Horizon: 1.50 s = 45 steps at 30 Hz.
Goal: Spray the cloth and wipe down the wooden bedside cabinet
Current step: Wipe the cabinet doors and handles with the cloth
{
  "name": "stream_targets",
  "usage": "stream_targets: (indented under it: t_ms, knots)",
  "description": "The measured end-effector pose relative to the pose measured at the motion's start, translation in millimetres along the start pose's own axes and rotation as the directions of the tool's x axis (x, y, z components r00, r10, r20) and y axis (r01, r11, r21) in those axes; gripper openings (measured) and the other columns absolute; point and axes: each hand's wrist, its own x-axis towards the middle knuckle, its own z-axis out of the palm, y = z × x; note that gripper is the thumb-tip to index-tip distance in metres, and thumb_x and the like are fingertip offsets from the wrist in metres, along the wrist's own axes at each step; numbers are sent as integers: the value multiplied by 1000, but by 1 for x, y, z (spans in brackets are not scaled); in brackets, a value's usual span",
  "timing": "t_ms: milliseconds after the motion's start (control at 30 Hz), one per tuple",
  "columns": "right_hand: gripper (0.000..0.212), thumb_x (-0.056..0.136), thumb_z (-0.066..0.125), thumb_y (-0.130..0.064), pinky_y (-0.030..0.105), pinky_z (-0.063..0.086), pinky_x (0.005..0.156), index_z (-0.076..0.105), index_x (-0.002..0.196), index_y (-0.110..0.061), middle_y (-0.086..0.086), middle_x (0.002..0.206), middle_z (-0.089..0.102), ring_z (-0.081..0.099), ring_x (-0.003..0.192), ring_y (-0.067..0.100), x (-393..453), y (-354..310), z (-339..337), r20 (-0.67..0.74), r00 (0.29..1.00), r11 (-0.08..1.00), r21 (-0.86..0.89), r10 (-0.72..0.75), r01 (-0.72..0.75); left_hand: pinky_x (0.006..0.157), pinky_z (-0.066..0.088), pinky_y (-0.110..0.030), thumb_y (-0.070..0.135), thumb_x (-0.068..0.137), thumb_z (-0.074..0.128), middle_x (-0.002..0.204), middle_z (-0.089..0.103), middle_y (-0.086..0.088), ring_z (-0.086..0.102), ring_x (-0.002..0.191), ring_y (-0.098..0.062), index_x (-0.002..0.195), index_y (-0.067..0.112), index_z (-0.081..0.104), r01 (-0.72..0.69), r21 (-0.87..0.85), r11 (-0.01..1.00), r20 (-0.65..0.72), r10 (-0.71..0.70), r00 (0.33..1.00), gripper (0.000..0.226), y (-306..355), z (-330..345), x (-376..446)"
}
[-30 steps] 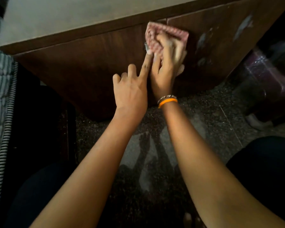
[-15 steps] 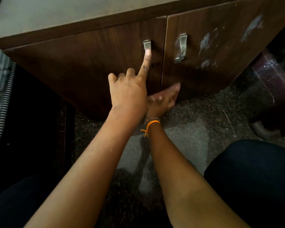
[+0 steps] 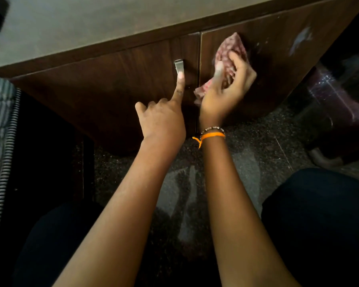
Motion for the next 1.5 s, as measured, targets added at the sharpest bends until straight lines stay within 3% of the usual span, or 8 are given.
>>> stream_targets:
  t_ms: [100, 367, 600, 800, 967, 1267, 1433, 1500]
  knots:
    - [14, 74, 60, 6, 6, 31, 86, 59, 88, 7, 21, 99, 53, 49, 91, 25, -5, 15, 3, -5, 999, 997, -69, -42, 42, 98, 30, -45, 17, 87, 55, 111, 63, -10, 56, 101, -29, 146, 32, -17, 1, -2, 1000, 22, -1, 1000, 94, 3, 0, 1]
    - [25, 67, 56, 18, 5, 41, 76, 53, 84, -1, 20, 100, 48, 50, 79, -1, -11, 12, 9, -67, 967, 967, 93, 244, -238, 101, 28, -44, 16, 91, 51, 107, 64, -8, 55, 100, -27, 146, 33, -18, 19, 46, 999, 69, -22, 997, 90, 4, -5, 5]
    - [22, 82, 62, -1, 46, 48, 89, 68, 104, -1, 19, 101, 61, 58, 97, 32, -21, 3, 2, 48, 971, 950, -199, -234, 239, 101, 26, -45, 16, 92, 38, 112, 62, -9, 54, 105, -29, 147, 27, -13, 4, 20, 1000, 45, -4, 999, 76, 7, -9, 0]
    - [39, 89, 52, -9, 27, 46, 90, 54, 126, 1, 23, 109, 57, 58, 103, 33, -50, 22, 3, 226, 971, 976, -216, 78, -28, 100, 27, -44, 38, 98, 34, 110, 63, -9, 55, 103, -29, 148, 31, -7, -8, -3, 1000, -8, 8, 1000, 65, 2, -5, 3]
    - [37, 85, 51, 7, -3, 36, 82, 52, 122, 12, 20, 98, 55, 57, 92, 17, -33, 5, 14, 116, 993, 994, -106, 11, 1, 99, 27, -44, 25, 97, 34, 120, 59, -9, 54, 105, -31, 147, 33, -7, -18, -8, 1000, -30, 18, 999, 65, -3, 1, 3]
    - [37, 84, 51, 3, -5, 32, 72, 56, 120, 10, 24, 92, 57, 52, 83, 16, -28, 4, 11, 103, 994, 991, -127, 47, -34, 99, 27, -44, 20, 96, 36, 117, 61, -8, 54, 106, -29, 147, 33, -6, -39, 31, 999, -24, 39, 999, 68, -5, -3, 6]
    - [40, 84, 48, -4, 17, 39, 72, 56, 121, 6, 21, 92, 60, 57, 82, 20, -31, 11, 2, 182, 979, 950, -276, -93, 142, 100, 27, -44, 19, 93, 42, 109, 63, -9, 55, 103, -28, 147, 31, -10, -45, 44, 998, 1, 45, 999, 76, -3, -8, 2]
    - [40, 82, 51, -1, 6, 36, 72, 57, 121, 6, 20, 91, 60, 52, 81, 13, -26, 10, 2, 184, 978, 960, -237, -103, 146, 101, 27, -44, 16, 92, 41, 110, 63, -9, 55, 104, -29, 147, 32, -11, -53, 56, 997, 23, 52, 998, 77, -3, -11, 1]
